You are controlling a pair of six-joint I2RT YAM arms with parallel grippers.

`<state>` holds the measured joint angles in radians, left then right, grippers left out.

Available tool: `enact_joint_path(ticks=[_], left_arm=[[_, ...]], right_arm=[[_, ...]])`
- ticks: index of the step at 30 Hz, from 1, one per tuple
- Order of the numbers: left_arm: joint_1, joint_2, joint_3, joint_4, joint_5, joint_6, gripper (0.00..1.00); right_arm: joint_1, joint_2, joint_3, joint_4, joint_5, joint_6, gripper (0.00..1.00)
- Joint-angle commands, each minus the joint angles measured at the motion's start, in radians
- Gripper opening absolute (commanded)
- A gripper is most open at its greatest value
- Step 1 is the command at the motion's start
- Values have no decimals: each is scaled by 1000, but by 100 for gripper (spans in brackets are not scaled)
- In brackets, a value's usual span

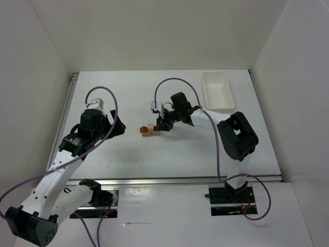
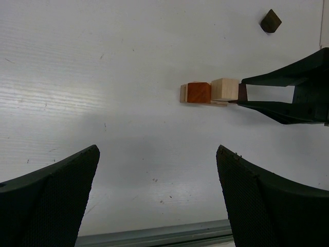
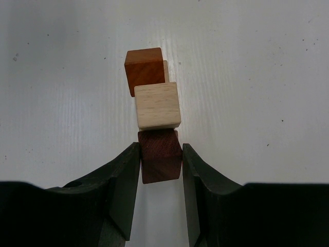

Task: Build the wood block tower

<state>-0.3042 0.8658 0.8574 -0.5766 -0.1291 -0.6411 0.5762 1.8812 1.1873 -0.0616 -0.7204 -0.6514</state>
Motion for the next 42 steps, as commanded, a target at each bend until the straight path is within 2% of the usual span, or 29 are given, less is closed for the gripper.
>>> enact_joint_path(ticks=[1,4,9,11,18,28,38,42], left_arm=[[-13,-14,0,18,-12,-23,100],[-13,-14,0,9,-12,-23,100],[-23,-14,0,9,-21,-23,100],[-23,-14,0,9,-21,-23,100],[-41,-14,9,0,-40,-23,100],[-50,-5,9,-9,-49,-23,100],[-59,4,9,-9,-58,-23,100],[-68,4,9,-9,-58,-23,100]], right_arm=[[13,10,26,26,-2,4,20],[13,10,26,26,7,-5,21],[13,10,26,26,16,-5,28],[13,10,26,26,16,-17,35],[13,1,17,17,16,-17,40],[13,-8,17,5,7,-22,55],[13,-27,26,-24,-16,-31,56],[13,-27,26,-43,-27,-54,46]])
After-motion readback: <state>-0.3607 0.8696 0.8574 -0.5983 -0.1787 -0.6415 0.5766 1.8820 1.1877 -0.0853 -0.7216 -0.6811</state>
